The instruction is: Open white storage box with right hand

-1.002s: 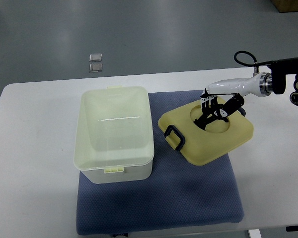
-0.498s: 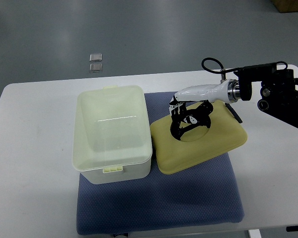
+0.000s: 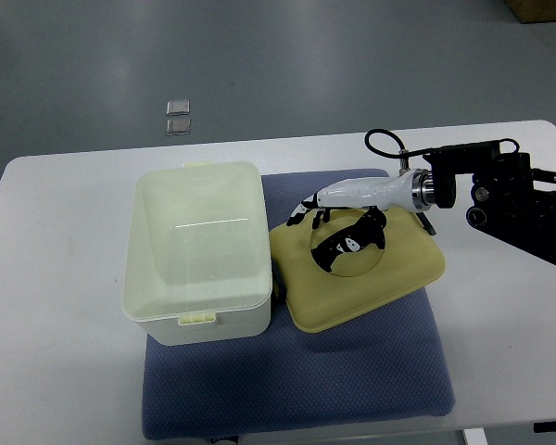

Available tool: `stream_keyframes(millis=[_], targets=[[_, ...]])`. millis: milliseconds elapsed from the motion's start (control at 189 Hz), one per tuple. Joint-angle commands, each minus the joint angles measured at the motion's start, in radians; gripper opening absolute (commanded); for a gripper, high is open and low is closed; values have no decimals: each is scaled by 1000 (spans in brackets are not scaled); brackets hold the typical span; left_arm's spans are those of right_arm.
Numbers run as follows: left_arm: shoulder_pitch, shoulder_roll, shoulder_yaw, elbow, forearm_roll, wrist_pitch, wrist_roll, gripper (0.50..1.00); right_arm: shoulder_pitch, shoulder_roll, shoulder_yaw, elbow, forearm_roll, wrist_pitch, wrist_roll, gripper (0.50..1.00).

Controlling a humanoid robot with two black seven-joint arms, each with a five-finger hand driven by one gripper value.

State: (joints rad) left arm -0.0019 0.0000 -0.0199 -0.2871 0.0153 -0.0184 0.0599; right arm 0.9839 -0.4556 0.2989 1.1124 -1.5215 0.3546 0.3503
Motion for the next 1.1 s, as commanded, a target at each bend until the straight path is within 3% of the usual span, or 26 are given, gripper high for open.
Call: stream_keyframes(millis=[0,244,429,615,912,1092], targets=[[-1,0,0,-1,2,0,0,1000,-2,0,2,-16,3,0,-1,926],[0,0,0,-1,2,0,0,1000,2,-9,34,-55,57,-8,-1,928],[0,0,-2,-1,2,0,0,1000,-5,0,203,-190,254,-16,-2,928],[0,0,0,-3,3,0,2,1000,-53,49,359,-347,714,-29,-2,928],[0,0,0,-6,6,-2,2,1000,-183,112,393,-359,1624,-31,-1,928],[-1,0,0,-6,5,-2,2,1000,-228,163,394,-365,1745,-29,1,930]])
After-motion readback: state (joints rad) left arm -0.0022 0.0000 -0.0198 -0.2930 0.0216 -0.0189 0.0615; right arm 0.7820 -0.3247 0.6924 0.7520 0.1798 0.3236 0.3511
